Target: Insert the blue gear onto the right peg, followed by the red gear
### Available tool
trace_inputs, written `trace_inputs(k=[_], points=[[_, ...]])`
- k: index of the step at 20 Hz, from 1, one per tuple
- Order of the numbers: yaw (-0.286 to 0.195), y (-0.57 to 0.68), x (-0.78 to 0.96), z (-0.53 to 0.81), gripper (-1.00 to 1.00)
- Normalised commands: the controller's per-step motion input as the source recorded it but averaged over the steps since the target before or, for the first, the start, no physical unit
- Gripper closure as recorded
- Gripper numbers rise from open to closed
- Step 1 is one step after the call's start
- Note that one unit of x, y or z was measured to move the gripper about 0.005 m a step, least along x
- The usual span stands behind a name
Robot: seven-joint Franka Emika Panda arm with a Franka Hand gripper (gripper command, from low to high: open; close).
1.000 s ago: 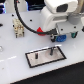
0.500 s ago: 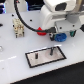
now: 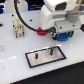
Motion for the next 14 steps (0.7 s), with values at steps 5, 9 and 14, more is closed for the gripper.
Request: trace_inputs(k=[5,9,14], points=[[0.000,0.01,0.04,0.29,1.00],[0.000,0.01,0.23,0.55,1.00],[0.000,-0.12,0.40,0.52,1.00]])
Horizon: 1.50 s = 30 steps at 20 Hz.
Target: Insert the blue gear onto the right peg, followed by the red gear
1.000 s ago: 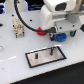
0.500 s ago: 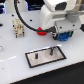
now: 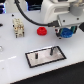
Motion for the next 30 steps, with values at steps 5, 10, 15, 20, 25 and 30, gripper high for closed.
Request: trace_inputs(k=[5,10,15,20,25,30], points=[[0.000,-0.29,0.49,0.50,1.00],[0.000,-0.31,0.61,0.43,1.00],[0.000,-0.36,0.62,0.37,1.00],[0.000,-0.36,0.62,0.21,1.00],[0.000,-0.35,0.53,0.06,1.00],[0.000,-0.28,0.45,0.01,1.00]])
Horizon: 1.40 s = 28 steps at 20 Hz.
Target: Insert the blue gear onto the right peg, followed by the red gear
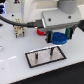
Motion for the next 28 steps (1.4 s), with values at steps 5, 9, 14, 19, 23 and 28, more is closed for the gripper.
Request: trace_inputs(k=[5,9,14,19,23,28], points=[[0.000,-0.23,0.38,-0.06,1.00],[0.000,-0.15,0.31,-0.08,1.00],[0.000,-0.08,0.20,-0.14,1.00],[0.000,0.01,0.17,-0.20,1.00],[0.000,0.01,0.11,0.09,1.00],[0.000,0.03,0.12,0.28,1.00]])
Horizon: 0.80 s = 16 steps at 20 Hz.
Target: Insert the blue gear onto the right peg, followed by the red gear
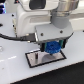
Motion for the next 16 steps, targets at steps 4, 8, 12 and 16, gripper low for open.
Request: trace_inputs(k=[4,8,12,16], points=[[0.000,0.00,0.14,0.16,1.00],[0.000,0.00,0.11,0.07,1.00],[0.000,-0.01,0.15,-0.02,1.00],[0.000,0.01,0.13,-0.09,1.00]])
